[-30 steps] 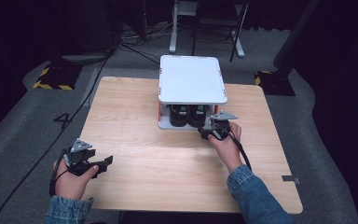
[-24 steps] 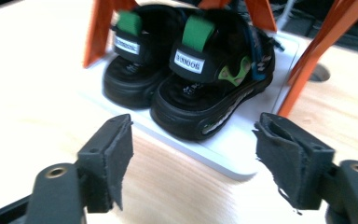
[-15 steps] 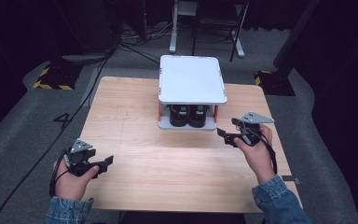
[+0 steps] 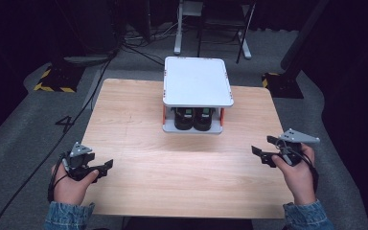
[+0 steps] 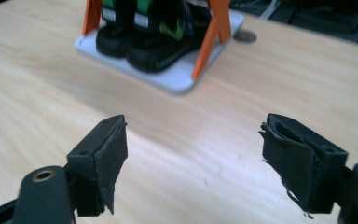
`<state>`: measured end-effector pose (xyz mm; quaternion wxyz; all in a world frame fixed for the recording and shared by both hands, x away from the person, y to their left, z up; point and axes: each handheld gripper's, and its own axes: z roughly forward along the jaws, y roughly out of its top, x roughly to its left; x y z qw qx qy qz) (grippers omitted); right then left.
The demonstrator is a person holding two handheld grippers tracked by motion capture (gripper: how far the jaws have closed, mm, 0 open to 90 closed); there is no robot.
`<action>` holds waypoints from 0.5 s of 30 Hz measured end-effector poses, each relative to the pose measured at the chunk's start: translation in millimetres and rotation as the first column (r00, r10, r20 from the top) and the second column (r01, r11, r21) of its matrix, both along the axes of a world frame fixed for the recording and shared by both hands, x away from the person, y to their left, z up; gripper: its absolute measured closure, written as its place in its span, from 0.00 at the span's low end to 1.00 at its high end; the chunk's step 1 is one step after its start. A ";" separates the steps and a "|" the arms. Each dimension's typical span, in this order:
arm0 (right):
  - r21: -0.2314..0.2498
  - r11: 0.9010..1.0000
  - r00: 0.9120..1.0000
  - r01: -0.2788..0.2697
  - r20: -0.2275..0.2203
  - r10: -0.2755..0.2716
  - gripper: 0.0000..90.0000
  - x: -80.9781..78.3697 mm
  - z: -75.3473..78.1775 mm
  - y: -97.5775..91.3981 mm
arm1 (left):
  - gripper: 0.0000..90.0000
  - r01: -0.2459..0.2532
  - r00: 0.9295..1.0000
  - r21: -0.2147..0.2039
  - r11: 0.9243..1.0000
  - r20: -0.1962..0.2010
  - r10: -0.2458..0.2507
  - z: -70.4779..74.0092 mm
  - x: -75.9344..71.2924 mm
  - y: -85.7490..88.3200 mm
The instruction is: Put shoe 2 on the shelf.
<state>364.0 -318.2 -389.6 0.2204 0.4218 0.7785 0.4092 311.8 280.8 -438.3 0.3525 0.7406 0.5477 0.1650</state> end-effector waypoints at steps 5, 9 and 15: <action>0.028 0.999 0.999 0.035 -0.040 -0.034 0.20 -7.1 -7.7 -25.8 | 0.26 0.025 1.000 0.017 1.000 0.007 -0.025 -2.6 2.2 2.1; -0.001 0.999 0.996 0.034 -0.087 -0.034 0.18 -12.4 -22.3 -38.8 | 0.26 0.043 0.999 0.029 0.999 0.007 -0.043 -5.2 5.2 2.3; -0.013 0.999 0.991 0.045 -0.127 -0.046 0.18 -16.7 -44.2 -49.3 | 0.24 0.066 0.998 0.045 0.997 -0.004 -0.066 -12.4 10.5 1.3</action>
